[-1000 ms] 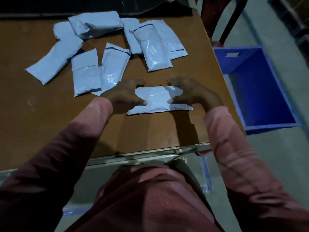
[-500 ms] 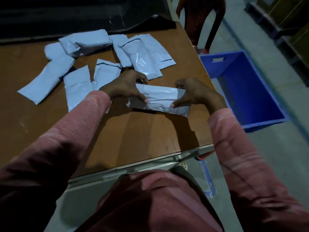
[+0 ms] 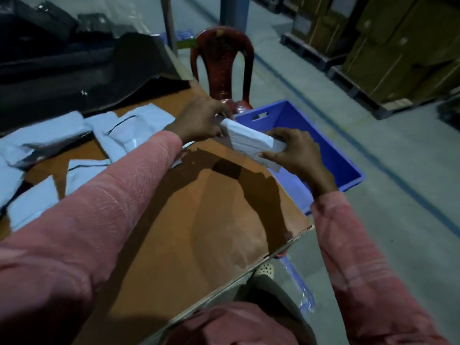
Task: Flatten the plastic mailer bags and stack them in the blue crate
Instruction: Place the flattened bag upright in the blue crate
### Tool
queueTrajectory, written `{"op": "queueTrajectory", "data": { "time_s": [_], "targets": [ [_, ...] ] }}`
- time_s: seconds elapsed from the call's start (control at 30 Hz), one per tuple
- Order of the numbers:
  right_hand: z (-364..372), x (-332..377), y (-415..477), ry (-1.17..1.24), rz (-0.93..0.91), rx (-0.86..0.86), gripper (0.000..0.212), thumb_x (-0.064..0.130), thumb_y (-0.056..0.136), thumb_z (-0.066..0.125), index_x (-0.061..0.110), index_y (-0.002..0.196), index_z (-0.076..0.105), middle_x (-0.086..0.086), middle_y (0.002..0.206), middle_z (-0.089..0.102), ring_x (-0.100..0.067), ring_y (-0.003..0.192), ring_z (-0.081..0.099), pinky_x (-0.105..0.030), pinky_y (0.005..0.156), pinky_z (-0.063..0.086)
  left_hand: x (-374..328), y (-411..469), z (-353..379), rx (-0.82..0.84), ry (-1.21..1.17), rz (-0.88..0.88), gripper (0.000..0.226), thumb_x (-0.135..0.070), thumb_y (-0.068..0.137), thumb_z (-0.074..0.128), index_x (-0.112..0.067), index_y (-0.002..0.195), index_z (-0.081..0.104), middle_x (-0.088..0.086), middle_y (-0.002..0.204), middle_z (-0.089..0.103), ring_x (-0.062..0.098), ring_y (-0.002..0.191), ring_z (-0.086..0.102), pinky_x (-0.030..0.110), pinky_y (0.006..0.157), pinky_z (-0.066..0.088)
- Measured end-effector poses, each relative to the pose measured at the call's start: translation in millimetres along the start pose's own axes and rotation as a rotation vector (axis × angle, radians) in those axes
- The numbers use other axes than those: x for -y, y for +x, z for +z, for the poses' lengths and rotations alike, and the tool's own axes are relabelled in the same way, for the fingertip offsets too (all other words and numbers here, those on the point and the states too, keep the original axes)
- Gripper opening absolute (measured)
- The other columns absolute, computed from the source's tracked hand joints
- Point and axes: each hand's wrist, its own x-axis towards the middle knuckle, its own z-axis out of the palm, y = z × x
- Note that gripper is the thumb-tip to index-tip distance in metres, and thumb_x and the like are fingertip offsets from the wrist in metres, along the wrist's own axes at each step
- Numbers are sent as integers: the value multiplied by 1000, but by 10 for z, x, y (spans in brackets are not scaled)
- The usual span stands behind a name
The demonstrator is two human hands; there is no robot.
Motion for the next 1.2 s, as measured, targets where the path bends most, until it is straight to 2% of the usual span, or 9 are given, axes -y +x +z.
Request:
{"op": "queueTrajectory", "data": {
  "time_s": [0.17, 0.33, 0.47, 0.67, 0.8, 0.87, 1.07, 1.13, 1.2],
  "targets": [
    [-36, -674, 303, 22, 70, -134, 51, 57, 76, 70, 34, 121, 69, 7, 112, 75, -26, 103, 69, -46, 74, 57, -268, 955, 409, -33, 190, 217, 36, -19, 76, 81, -25, 110, 73, 1, 107, 73, 31, 106, 56, 43, 87, 35],
    [227, -1456, 668, 15, 194, -101, 41, 41, 82, 74, 34, 122, 68, 2, 104, 76, -30, 97, 69, -42, 69, 56, -286, 1886, 1133, 67, 246, 324, 34, -18, 73, 82, -27, 106, 74, -3, 109, 74, 30, 111, 58, 41, 90, 31],
    [684, -1966, 936, 98, 307, -48, 33, 35, 83, 73, 26, 114, 69, -4, 96, 76, -34, 90, 69, -41, 66, 53, -194, 2434, 1814, 173, 259, 360, 32, -10, 72, 81, -24, 101, 76, -4, 102, 77, 30, 100, 61, 38, 81, 26],
    [1577, -2495, 1290, 185, 480, 64, 31, 28, 86, 71, 16, 114, 65, -10, 99, 74, -39, 97, 67, -42, 75, 51, 152, 3006, 2818, 411, 305, 412, 34, -5, 71, 78, -28, 97, 74, -1, 91, 74, 28, 94, 66, 43, 90, 42],
    [2145, -2717, 1440, 233, 530, 133, 25, 23, 88, 70, 13, 110, 64, -14, 98, 73, -40, 96, 67, -42, 75, 50, 386, 3117, 3285, 609, 286, 348, 40, 1, 73, 71, -24, 104, 77, 11, 99, 74, 40, 96, 69, 49, 83, 54],
    [2372, -2777, 1475, 260, 541, 170, 23, 21, 89, 68, 11, 108, 61, -15, 97, 72, -40, 94, 66, -43, 74, 50, 429, 3117, 3376, 672, 303, 298, 43, 0, 77, 72, -23, 114, 76, 14, 111, 73, 42, 103, 67, 51, 88, 54],
    [2818, -2906, 1518, 349, 432, 228, 24, 12, 92, 63, 6, 115, 66, -16, 103, 70, -39, 101, 64, -41, 80, 49, 577, 3008, 3471, 776, 370, 171, 30, -22, 96, 66, -28, 125, 72, 13, 129, 68, 40, 114, 66, 50, 90, 56],
    [2842, -2938, 1500, 408, 426, 295, 27, 24, 97, 60, 12, 120, 67, -13, 107, 72, -36, 105, 64, -41, 84, 52, 579, 2970, 3504, 800, 392, 121, 25, -29, 97, 58, -26, 117, 74, 13, 122, 70, 39, 109, 67, 46, 86, 57],
    [2797, -2980, 1484, 445, 460, 334, 30, 41, 101, 51, 24, 121, 66, -5, 111, 73, -29, 108, 64, -42, 87, 54, 603, 2949, 3583, 767, 369, 110, 37, -36, 91, 44, -20, 106, 73, 10, 115, 72, 38, 106, 68, 44, 86, 56]
  ]
}}
